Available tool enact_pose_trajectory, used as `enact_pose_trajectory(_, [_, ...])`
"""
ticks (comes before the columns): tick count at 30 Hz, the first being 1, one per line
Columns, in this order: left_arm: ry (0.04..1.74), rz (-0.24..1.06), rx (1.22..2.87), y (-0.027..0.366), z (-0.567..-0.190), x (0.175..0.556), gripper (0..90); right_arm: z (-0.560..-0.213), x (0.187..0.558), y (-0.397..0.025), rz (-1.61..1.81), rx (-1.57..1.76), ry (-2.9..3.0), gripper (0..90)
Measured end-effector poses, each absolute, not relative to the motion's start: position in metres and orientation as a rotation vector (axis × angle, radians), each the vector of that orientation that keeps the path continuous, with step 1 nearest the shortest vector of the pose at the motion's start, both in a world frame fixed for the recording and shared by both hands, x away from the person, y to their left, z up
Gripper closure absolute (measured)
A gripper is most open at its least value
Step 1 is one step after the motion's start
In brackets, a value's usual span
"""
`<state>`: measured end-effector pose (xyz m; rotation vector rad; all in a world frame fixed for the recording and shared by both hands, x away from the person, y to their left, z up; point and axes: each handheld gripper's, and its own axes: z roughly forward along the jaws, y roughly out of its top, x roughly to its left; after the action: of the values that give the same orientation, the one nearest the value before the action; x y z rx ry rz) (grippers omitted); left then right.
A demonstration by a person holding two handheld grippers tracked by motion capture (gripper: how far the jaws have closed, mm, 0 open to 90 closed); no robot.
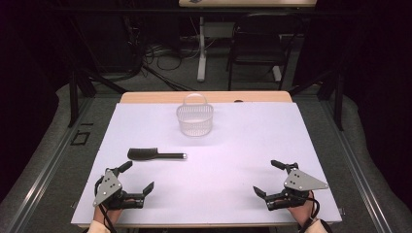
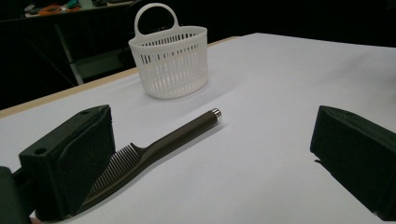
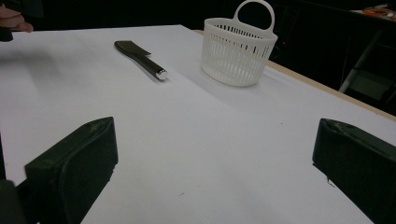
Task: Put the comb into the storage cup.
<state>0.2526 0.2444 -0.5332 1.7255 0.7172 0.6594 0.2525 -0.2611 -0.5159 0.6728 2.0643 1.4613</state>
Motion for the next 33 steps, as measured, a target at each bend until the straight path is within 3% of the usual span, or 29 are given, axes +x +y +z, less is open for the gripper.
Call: enact_pose_trajectory(33, [0.843, 0.582, 1.799, 0.21, -0.52, 0.311, 0.0, -0.517, 0.255, -0.259, 1.442, 0.68, 2.081, 0.0])
